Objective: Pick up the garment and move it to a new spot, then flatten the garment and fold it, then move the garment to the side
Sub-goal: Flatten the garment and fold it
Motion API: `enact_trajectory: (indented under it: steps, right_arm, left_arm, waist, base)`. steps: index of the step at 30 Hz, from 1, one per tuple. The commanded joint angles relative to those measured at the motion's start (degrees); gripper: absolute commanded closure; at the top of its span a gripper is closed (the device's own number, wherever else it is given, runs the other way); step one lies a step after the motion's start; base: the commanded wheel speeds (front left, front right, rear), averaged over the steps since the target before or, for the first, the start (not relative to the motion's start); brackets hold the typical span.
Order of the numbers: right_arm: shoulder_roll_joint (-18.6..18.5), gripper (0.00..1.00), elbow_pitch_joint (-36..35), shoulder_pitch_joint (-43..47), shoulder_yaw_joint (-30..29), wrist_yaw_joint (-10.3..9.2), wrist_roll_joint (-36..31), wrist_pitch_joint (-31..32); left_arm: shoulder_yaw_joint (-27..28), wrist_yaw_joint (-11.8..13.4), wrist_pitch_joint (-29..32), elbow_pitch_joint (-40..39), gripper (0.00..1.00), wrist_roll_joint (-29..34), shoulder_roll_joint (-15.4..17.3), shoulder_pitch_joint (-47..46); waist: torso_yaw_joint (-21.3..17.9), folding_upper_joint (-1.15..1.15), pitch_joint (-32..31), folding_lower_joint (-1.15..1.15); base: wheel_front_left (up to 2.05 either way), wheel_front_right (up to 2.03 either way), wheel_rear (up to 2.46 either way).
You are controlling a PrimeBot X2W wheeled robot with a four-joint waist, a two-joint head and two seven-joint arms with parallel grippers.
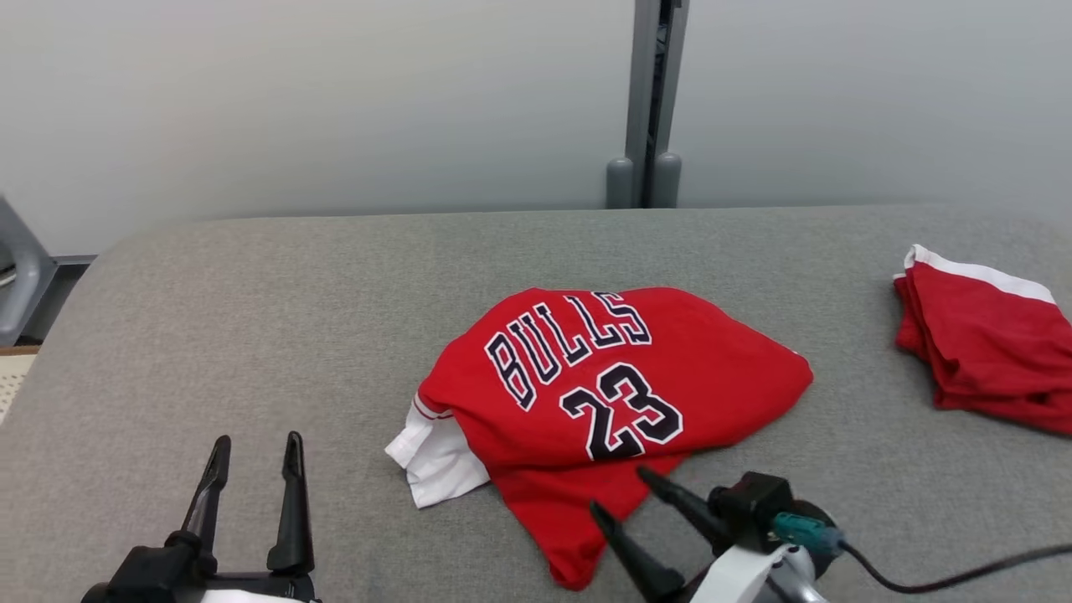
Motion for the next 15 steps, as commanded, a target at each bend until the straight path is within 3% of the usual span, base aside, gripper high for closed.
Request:
enact_trajectory:
  steps: [1, 5, 15]
  right_arm:
    - [-0.53, 0.0, 0.23, -0.62, 0.5, 0.02, 0.73, 0.61]
    - [-2.76, 0.0, 3.86, -1.62, 6.14, 0.02, 5.29, 8.77]
    - [-2.59, 0.0, 11.48, -3.02, 9.3, 0.02, 6.72, 15.63]
  left_arm:
    - [-0.01, -0.39, 0.01, 0.22, 0.0, 0.2, 0.15, -0.61]
    - [-0.47, -0.87, 0.0, 1.15, 0.0, 0.17, -0.37, -0.67]
    - [-0.96, -1.84, 0.0, 2.69, 0.0, 0.01, -1.01, -1.2]
  waist:
    - [1.59, 0.0, -0.45, 0.0]
    - [5.49, 0.0, -1.05, 0.0]
    - [10.75, 0.0, -1.25, 0.0]
  base:
    - [0.0, 0.0, 0.0]
    - [0.0, 0.0, 0.0]
    - [0.0, 0.0, 0.0]
